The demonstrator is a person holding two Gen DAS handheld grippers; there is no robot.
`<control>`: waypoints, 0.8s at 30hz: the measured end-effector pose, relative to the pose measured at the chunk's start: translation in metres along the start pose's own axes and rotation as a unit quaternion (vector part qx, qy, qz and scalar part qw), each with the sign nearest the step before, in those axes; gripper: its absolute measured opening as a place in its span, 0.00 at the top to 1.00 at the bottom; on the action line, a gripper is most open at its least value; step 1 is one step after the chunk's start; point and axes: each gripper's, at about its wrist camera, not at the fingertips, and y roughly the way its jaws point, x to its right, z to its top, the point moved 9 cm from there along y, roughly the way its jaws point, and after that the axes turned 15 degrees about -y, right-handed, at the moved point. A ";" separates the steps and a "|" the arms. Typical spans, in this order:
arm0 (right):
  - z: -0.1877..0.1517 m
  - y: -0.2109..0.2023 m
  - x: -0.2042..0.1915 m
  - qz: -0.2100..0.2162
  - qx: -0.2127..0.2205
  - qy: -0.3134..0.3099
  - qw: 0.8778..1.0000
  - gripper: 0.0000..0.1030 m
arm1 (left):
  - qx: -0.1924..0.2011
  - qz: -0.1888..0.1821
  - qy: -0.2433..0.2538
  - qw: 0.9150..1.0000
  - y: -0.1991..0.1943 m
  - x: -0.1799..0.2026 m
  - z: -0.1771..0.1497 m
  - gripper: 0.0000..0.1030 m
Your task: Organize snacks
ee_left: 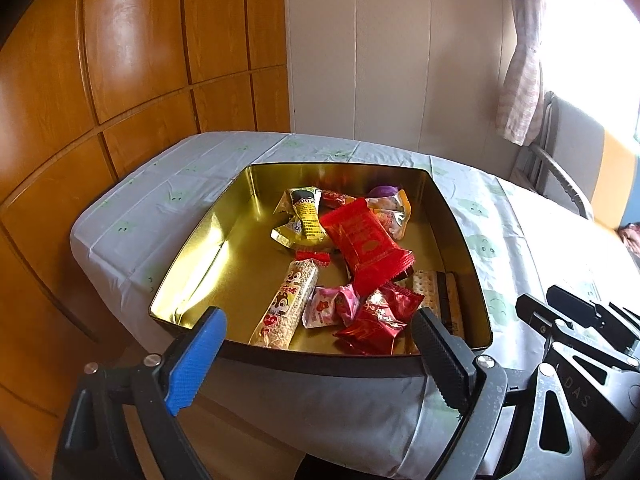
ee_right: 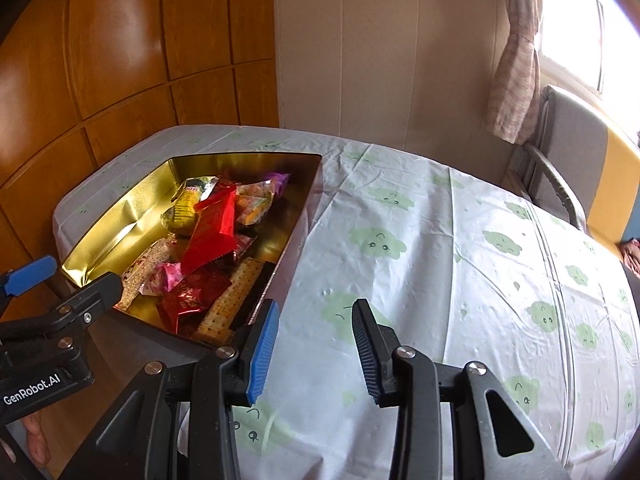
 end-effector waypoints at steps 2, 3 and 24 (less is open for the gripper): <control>-0.001 0.002 -0.002 0.001 -0.004 -0.001 1.000 0.62 | 0.001 -0.003 -0.001 1.000 0.000 0.000 0.000 0.07; -0.002 0.003 -0.002 0.002 -0.006 0.000 1.000 0.62 | 0.000 -0.003 -0.002 1.000 0.000 0.000 0.000 0.07; -0.002 0.005 -0.011 0.003 -0.003 -0.013 1.000 0.62 | -0.004 -0.003 -0.009 1.000 0.005 -0.005 0.001 0.06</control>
